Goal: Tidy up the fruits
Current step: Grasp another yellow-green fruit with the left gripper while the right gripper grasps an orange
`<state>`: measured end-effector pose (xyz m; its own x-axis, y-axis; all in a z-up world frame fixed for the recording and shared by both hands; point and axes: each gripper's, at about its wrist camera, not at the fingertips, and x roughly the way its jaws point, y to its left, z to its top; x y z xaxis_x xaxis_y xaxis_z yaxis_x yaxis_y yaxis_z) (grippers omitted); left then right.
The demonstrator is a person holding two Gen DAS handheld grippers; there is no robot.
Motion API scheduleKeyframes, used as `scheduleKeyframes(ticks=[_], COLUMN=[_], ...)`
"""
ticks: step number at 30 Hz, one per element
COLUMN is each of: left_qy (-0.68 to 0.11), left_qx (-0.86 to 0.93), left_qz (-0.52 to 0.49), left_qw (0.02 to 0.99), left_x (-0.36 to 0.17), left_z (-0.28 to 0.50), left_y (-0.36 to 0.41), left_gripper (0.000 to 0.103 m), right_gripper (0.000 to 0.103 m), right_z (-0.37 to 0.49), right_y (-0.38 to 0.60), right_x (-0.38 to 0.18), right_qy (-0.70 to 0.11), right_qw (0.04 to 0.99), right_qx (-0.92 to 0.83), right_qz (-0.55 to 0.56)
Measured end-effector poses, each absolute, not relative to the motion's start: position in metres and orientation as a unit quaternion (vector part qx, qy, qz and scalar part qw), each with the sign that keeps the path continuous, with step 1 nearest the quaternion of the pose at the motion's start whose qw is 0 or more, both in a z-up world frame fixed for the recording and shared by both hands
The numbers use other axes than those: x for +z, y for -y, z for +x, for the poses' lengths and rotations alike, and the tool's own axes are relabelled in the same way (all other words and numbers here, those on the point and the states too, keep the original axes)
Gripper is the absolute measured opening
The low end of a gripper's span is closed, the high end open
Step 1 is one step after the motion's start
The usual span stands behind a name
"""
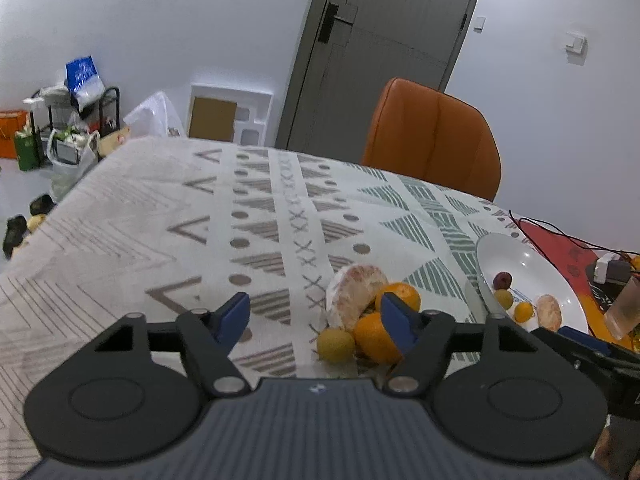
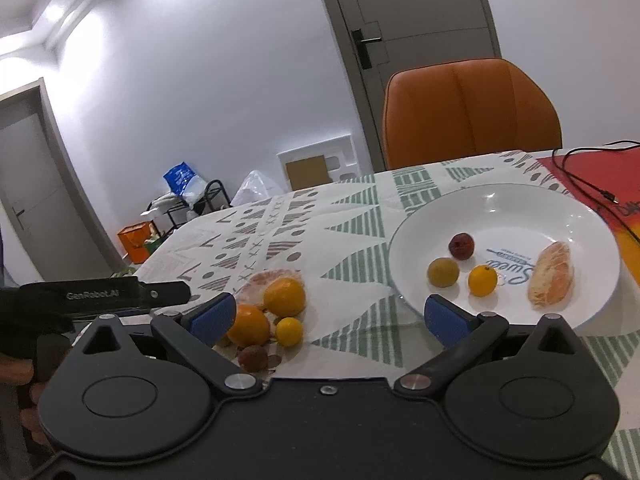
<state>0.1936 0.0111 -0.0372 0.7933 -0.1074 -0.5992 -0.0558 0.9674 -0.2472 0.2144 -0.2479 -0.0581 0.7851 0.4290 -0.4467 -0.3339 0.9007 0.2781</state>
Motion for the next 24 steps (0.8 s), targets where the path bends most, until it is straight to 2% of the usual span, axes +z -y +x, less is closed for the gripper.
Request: scheduleKeyframes(ticks=[5, 8, 12, 16, 20, 21, 24], left_qy=[-0.333, -0.339, -0.35, -0.358, -0.369, -0.372, -0.37], left_qx=[-0.025, -0.027, -0.033, -0.041, -0.051, -0.054, -0.054], left_qz=[-0.134, -0.139, -0.144, -0.147, -0.157, -0.162, -0.161], left_qw=[0.933, 0.93, 0.925, 0.921, 0.915, 0.913, 0.913], left_x=[-0.048, -0.053, -0.061, -0.068, -0.076, -0.077, -0.08], left_z=[0.196, 0.197, 0.202, 0.205, 0.208, 0.208, 0.209], left_y=[-0.01, -0.011, -0.011, -0.008, -0.007, -0.007, -0.007], left_gripper=[0.055, 0.052, 0.038, 0.036, 0.034, 0.029, 0.025], right_gripper=[0.093, 0.086, 0.084, 0.083, 0.078, 0.077, 0.072], right_z=[0.214, 0.216, 0.217, 0.217, 0.22, 0.22, 0.222], right_y=[0.242, 0.24, 0.237, 0.236, 0.231, 0.23, 0.227], right_x=[-0.059, -0.062, -0.063, -0.063, -0.065, -0.065, -0.067], right_qy=[-0.26, -0.266, -0.27, -0.271, -0.277, -0.279, -0.285], right_qw=[0.939, 0.936, 0.934, 0.934, 0.931, 0.93, 0.923], right_qx=[0.209, 0.213, 0.218, 0.218, 0.225, 0.228, 0.243], right_qz=[0.087, 0.085, 0.081, 0.08, 0.077, 0.077, 0.085])
